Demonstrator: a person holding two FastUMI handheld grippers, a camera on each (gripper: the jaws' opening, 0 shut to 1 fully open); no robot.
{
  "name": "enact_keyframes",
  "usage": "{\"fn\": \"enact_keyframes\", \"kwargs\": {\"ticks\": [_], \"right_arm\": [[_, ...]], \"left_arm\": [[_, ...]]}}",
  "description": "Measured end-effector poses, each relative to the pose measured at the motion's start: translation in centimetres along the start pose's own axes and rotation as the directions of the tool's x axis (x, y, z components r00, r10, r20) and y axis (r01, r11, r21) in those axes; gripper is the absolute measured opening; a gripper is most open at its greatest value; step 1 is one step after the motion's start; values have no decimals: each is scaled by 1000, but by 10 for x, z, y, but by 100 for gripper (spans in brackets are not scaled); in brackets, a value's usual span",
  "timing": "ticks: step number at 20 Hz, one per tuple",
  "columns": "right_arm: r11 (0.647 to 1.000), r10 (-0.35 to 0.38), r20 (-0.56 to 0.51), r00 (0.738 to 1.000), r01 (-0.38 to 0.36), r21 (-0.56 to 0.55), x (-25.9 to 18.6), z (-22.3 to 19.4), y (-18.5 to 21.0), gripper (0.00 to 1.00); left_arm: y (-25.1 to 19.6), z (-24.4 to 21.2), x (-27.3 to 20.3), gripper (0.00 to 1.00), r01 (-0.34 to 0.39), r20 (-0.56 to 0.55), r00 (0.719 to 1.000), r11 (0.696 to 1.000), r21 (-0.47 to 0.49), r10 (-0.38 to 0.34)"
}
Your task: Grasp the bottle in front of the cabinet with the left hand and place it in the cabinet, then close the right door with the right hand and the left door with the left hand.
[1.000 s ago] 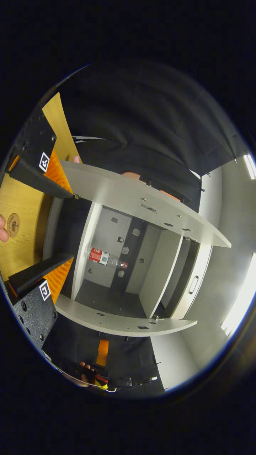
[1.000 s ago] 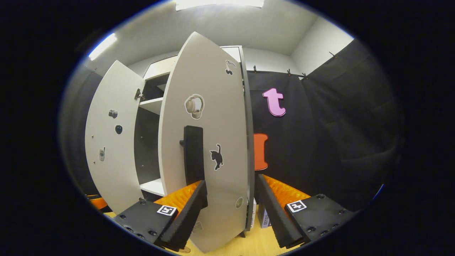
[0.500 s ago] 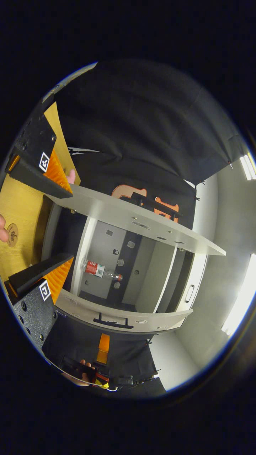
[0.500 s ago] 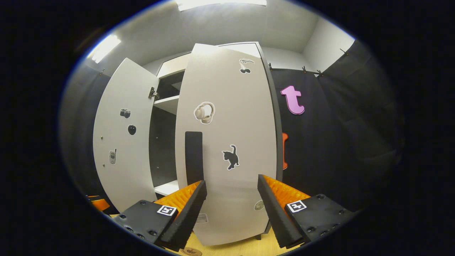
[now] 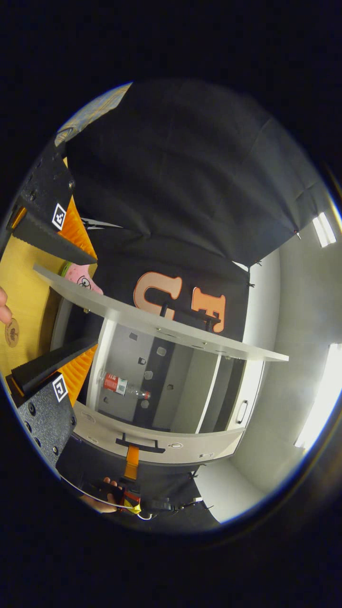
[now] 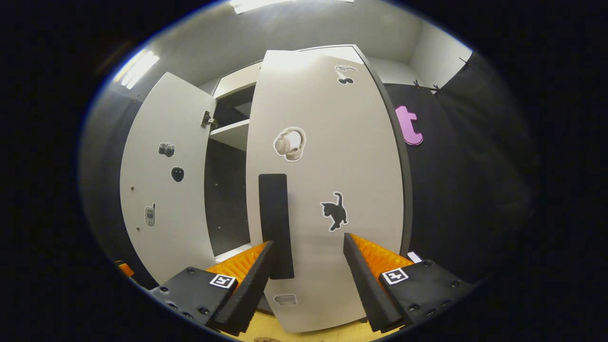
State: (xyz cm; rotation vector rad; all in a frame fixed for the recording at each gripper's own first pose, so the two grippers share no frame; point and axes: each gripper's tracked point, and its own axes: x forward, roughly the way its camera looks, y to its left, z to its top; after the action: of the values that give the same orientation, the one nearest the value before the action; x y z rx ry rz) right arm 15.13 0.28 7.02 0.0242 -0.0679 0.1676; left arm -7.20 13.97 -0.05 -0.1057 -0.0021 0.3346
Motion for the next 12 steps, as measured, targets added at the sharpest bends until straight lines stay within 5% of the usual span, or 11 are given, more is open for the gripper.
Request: {"fn": "enact_keyframes", "kwargs": {"ticks": [7, 12], "right_arm": [[1000, 10, -4, 1000, -10, 22, 25, -6, 6, 95], [999, -38, 20, 999, 38, -20, -1, 4, -4, 96]], "left_arm": [[39, 35, 0, 94, -99, 70, 993, 995, 31, 97], [73, 56, 18, 95, -177, 74, 982, 984, 3, 177]]}}
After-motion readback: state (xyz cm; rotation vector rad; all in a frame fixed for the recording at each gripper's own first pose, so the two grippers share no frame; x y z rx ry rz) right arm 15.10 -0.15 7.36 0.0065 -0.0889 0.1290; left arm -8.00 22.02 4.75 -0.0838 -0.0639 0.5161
